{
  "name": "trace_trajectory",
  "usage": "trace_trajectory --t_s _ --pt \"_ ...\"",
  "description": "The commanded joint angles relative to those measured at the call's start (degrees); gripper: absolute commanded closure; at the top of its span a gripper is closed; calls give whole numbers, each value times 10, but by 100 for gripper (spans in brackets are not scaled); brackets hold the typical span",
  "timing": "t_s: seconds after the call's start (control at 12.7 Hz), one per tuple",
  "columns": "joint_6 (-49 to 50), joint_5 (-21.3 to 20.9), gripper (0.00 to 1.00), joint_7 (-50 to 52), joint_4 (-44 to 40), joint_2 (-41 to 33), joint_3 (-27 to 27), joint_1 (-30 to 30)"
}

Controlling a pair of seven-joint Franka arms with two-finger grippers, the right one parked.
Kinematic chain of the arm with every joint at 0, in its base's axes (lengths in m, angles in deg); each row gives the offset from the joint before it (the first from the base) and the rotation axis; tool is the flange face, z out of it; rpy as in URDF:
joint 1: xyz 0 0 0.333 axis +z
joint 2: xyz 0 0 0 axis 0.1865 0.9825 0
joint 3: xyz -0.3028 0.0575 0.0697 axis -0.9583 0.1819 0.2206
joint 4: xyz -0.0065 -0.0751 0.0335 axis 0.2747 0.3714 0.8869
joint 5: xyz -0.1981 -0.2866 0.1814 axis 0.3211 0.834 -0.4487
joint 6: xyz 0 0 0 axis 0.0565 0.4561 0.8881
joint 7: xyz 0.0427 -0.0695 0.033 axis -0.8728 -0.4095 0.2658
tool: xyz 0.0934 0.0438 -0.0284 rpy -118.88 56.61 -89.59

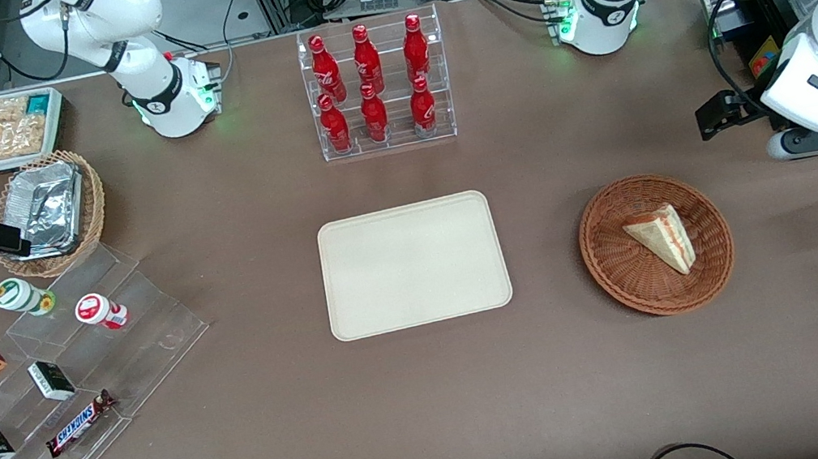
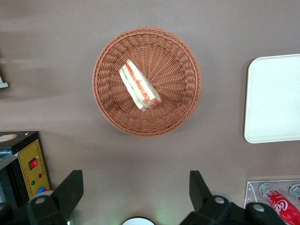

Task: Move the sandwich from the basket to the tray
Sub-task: 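Move the left gripper over the wrapped sandwich in the wicker basket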

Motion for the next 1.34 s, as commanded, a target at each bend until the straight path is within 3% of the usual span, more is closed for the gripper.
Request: trace_trajectory --t_s 0.0,0.47,1.26 --pt "7 9 0 -7 -10 -3 0 4" --pt "-43 22 0 -8 42 6 -1 3" --pt "-335 17 0 -7 266 31 1 19"
